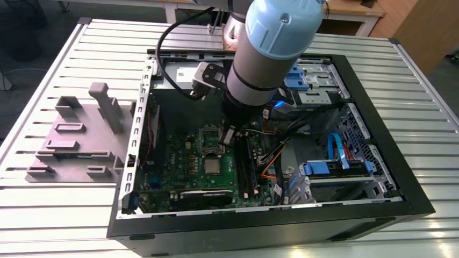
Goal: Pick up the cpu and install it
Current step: 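Close the cpu cover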
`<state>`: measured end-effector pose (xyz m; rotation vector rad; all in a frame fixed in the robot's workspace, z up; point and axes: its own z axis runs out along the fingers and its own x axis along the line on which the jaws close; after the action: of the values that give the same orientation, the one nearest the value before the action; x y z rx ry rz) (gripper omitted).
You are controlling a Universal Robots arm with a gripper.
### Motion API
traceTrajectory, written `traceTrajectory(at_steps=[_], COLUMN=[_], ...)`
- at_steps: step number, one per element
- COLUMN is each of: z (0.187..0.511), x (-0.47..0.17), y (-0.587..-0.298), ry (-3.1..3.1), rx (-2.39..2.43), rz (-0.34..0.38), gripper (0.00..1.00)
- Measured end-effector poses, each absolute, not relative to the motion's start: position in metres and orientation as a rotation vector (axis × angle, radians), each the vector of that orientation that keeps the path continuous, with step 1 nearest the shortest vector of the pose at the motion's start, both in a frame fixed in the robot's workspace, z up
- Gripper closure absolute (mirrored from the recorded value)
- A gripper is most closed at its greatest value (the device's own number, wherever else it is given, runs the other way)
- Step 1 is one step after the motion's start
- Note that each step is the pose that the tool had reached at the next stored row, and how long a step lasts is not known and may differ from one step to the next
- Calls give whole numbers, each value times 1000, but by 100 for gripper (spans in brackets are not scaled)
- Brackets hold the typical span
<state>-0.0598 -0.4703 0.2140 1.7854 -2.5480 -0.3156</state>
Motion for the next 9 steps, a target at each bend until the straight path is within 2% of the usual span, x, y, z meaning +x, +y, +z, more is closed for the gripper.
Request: traceTrajectory(at_steps=[9], z=[212], x=[-57], y=[-471], ry=[-2473], rx=[1880], rz=[-311], gripper=[89])
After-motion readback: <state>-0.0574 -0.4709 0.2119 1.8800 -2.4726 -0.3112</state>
